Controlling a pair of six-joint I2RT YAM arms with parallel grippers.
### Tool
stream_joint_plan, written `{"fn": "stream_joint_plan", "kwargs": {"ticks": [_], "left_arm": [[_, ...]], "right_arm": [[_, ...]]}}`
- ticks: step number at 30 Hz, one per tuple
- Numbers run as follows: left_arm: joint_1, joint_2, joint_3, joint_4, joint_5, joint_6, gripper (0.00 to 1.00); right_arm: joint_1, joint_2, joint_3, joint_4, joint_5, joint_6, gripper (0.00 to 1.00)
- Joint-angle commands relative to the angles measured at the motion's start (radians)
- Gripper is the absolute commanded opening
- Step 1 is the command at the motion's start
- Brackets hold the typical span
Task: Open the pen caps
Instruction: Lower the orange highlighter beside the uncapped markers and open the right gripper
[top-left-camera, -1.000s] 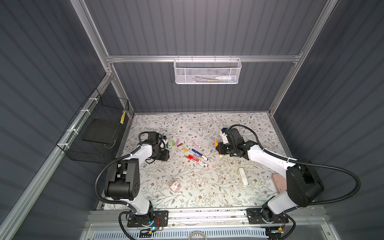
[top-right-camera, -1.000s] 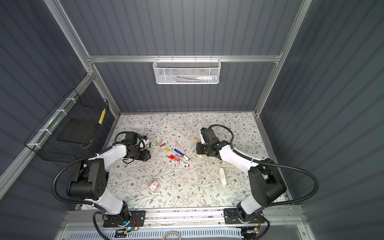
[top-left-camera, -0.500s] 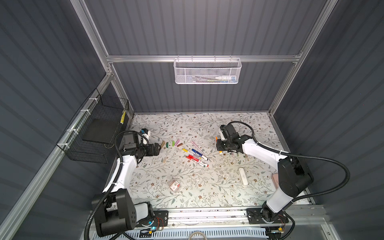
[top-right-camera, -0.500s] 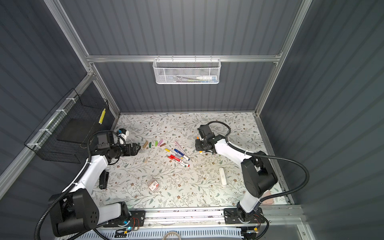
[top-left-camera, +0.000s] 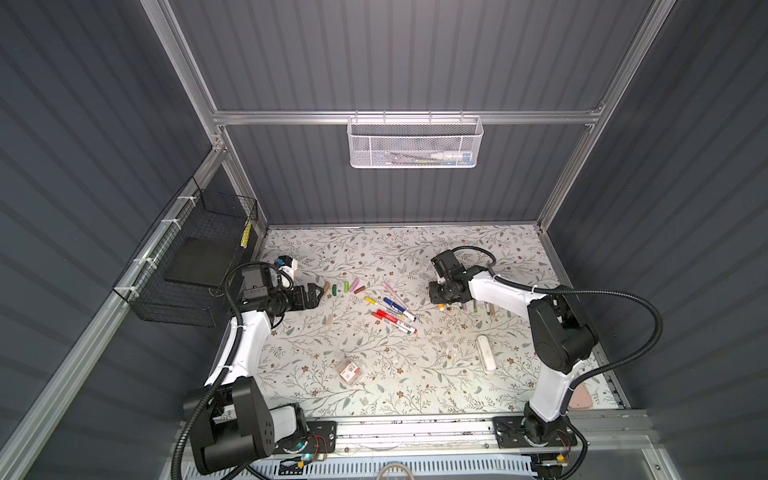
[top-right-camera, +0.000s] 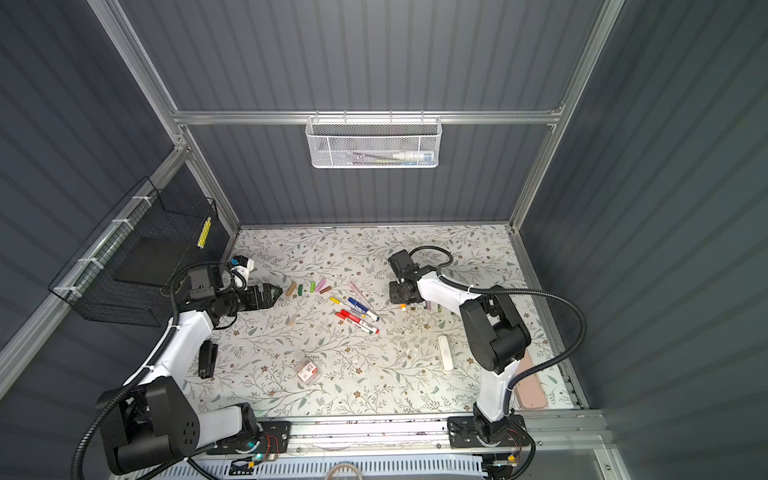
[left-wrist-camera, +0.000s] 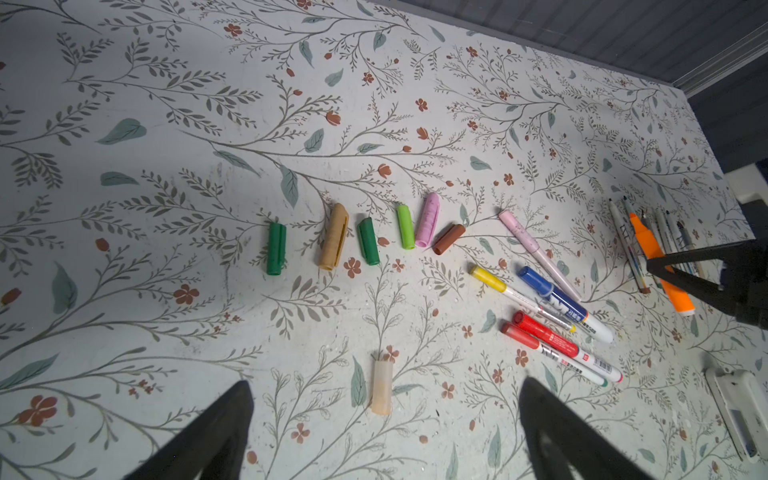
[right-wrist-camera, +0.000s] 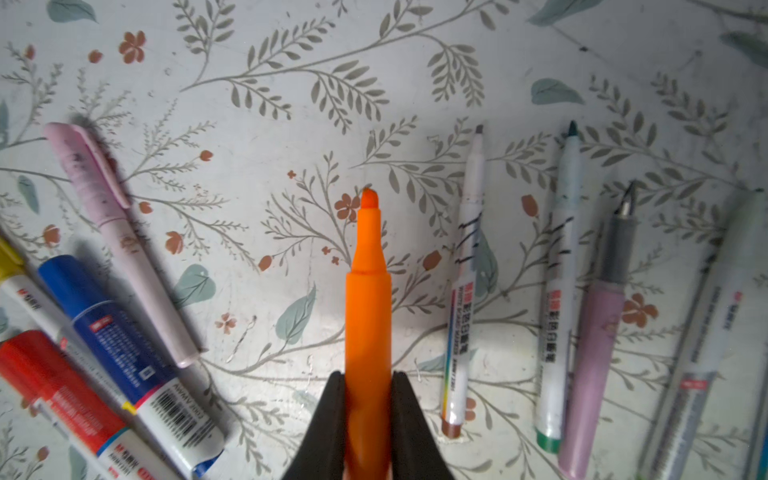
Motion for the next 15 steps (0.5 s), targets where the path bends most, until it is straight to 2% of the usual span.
{"fn": "stream_joint_plan", "kwargs": {"ticks": [1, 4, 8, 15], "left_arm": [[0.010, -0.006, -0.011, 0.012, 0.031, -0.012, 1.00], [0.012, 0.000, 0.000, -0.003, 0.028, -0.014, 1.00], [0.014, 0.000, -0.009, 0.013, 0.035, -0.019, 1.00], [0.023, -0.006, -0.008, 0.013, 0.036, -0.022, 1.00]], "right_arm": [[-0.004, 0.032, 0.017, -0.032, 0.039, -0.003, 0.01], [-0.004, 0.064, 0.034, -0.046, 0.042, 0.001, 0.05], [-0.004, 0.075, 0.033, -0.039, 0.049, -0.002, 0.18], [-0.003, 0.020, 0.034, -0.055, 0.054, -0.012, 0.29]]}}
